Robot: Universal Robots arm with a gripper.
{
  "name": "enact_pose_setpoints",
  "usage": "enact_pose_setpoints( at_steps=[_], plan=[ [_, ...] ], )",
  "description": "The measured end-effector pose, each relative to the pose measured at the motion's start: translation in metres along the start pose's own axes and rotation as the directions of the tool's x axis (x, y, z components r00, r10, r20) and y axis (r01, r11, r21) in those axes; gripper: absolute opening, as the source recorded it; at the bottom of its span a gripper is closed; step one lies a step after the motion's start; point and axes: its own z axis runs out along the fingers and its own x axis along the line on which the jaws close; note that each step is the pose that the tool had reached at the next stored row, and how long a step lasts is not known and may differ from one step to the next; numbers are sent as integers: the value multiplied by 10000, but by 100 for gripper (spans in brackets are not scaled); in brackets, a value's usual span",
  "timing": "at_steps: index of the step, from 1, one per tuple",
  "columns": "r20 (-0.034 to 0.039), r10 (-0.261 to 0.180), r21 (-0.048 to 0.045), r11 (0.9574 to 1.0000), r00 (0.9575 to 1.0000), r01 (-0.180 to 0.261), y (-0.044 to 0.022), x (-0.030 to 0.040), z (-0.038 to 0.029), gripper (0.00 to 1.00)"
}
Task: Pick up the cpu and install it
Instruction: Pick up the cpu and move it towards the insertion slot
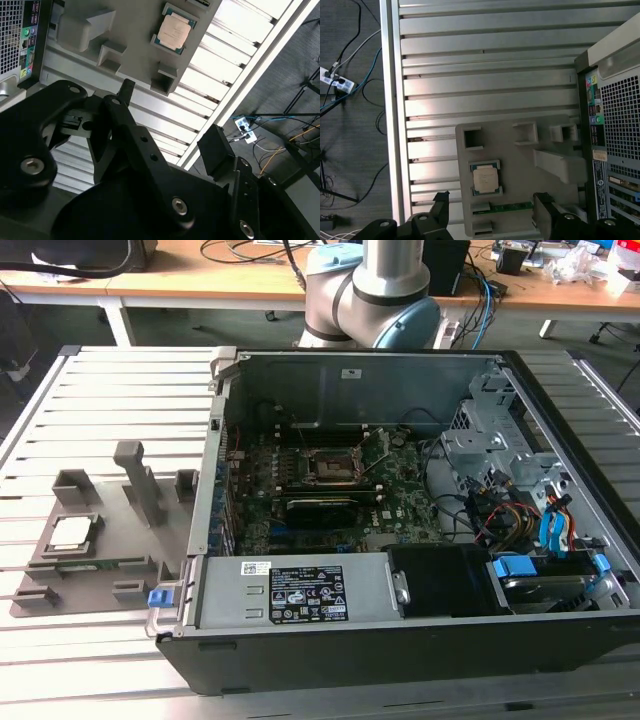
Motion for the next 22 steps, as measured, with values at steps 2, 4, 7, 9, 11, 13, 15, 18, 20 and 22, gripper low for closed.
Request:
enact_pose_setpoints(
  at_steps=[2,4,7,9,11,13,15,18,20,22],
  plan=[
    [1,0,0,10000,10000,0,0,1,0,78],
    [1,0,0,10000,10000,0,0,1,0,78],
    [1,-1,18,10000,10000,1,-1,2,20,78],
    [-5,-151,14,9999,9999,151,-1,3,33,78],
    [-37,-856,-4,9963,9963,856,-2,3,42,78],
    [-36,-878,-5,9961,9961,878,-2,3,48,78],
    [-37,-879,-5,9961,9961,879,-3,3,67,78],
    [-37,-880,-5,9961,9961,880,-4,4,87,78],
    [-37,-879,-5,9961,9961,879,-5,4,104,78],
    [-37,-880,-5,9961,9961,880,-6,4,122,78]
  ],
)
